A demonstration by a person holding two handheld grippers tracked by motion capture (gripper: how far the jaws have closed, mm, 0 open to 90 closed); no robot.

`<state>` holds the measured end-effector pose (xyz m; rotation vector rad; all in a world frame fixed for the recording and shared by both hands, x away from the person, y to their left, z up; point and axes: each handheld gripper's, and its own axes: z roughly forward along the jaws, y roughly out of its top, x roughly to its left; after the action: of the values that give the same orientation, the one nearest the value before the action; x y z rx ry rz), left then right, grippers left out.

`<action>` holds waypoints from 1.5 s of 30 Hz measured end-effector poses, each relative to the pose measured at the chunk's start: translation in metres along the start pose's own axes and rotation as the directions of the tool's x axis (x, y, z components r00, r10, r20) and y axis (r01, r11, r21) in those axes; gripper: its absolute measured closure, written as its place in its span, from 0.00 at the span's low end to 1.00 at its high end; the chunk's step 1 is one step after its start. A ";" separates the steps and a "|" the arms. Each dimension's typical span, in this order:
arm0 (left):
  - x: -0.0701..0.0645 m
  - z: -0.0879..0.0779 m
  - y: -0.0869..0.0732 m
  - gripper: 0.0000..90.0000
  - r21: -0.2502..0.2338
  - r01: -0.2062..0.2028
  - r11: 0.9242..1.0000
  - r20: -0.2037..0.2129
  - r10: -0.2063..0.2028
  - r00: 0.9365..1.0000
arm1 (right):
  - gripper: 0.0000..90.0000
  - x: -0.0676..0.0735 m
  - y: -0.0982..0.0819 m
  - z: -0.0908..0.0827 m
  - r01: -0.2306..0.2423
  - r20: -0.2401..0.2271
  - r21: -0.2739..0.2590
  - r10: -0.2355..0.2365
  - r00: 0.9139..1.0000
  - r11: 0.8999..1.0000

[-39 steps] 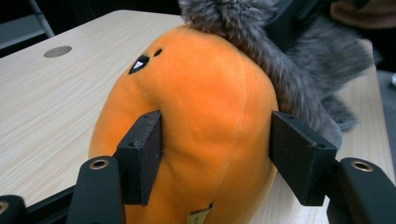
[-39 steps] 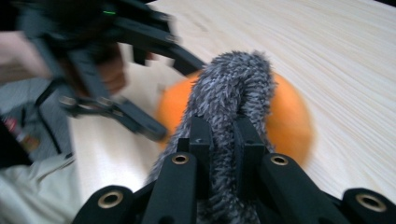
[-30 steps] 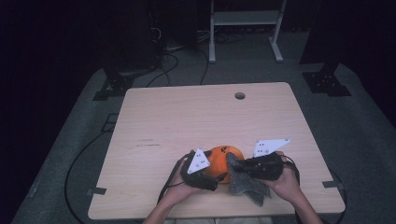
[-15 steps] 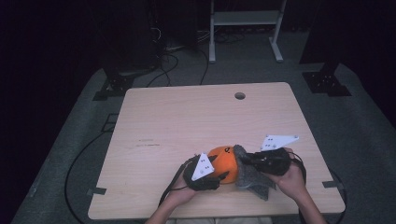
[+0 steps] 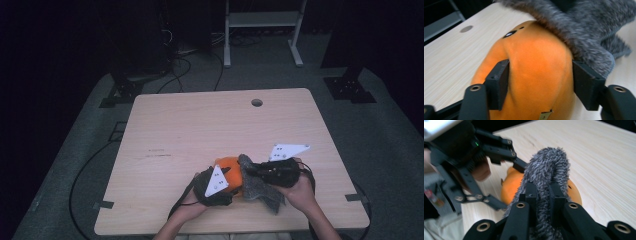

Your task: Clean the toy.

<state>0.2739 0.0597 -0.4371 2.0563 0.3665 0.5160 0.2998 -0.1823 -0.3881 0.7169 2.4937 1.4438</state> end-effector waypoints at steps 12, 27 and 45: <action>0.023 -0.003 -0.014 0.34 0.011 0.161 0.987 0.086 -0.162 0.983 | 0.89 0.006 -0.008 0.005 0.021 -0.103 0.084 -0.013 0.995 0.996; 0.026 -0.013 0.015 0.22 -0.071 0.096 0.993 0.149 -0.084 0.985 | 0.89 -0.005 -0.030 -0.004 -0.030 -0.109 0.113 0.043 0.993 0.993; 0.026 0.011 0.011 0.53 0.094 0.114 0.989 0.137 -0.126 0.983 | 0.87 -0.047 -0.058 -0.051 -0.140 0.083 0.076 0.133 0.988 0.987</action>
<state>0.3025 0.0584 -0.4270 2.1248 0.4305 0.2825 0.3035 -0.2684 -0.4155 0.9575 2.4995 1.3351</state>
